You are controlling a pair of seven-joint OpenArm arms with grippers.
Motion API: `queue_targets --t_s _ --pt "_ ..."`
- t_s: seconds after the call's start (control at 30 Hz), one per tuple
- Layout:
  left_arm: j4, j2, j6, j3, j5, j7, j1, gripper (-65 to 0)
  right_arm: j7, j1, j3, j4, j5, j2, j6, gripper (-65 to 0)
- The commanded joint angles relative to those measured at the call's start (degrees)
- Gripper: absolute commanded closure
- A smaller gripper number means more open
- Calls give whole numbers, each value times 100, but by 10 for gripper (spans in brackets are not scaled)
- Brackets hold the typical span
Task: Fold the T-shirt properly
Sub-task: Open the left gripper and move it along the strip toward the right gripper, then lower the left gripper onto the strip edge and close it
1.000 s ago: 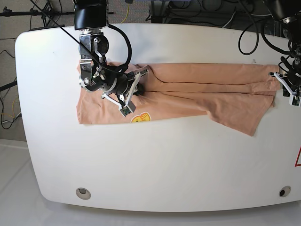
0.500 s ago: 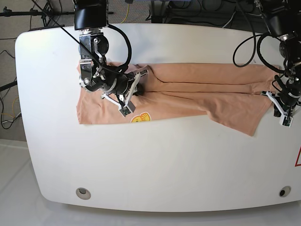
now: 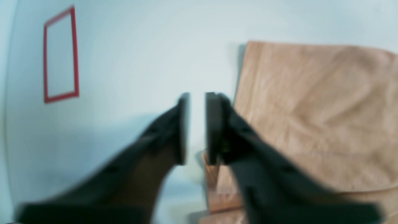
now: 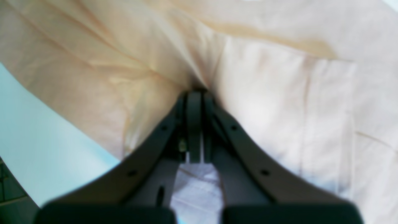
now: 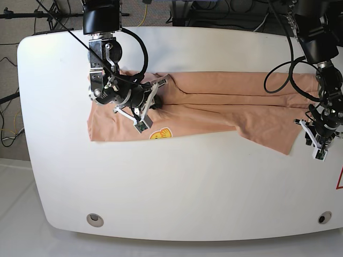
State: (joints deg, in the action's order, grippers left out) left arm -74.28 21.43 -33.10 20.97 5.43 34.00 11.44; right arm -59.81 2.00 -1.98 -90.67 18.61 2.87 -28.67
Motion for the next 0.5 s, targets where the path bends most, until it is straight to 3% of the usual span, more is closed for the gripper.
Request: queue_targets --t_s 0.0,0.23,0.47 --pt "-84 85 9 17 -64 -398 170 -237 104 95 0 -106 104 7 -48 0" --pt "101 -125 9 8 -29 -1004 170 -385 104 95 0 -97 104 7 -48 0" --pt "804 -161 9 8 -29 -1488 267 -393 104 95 0 -97 104 7 -57 0"
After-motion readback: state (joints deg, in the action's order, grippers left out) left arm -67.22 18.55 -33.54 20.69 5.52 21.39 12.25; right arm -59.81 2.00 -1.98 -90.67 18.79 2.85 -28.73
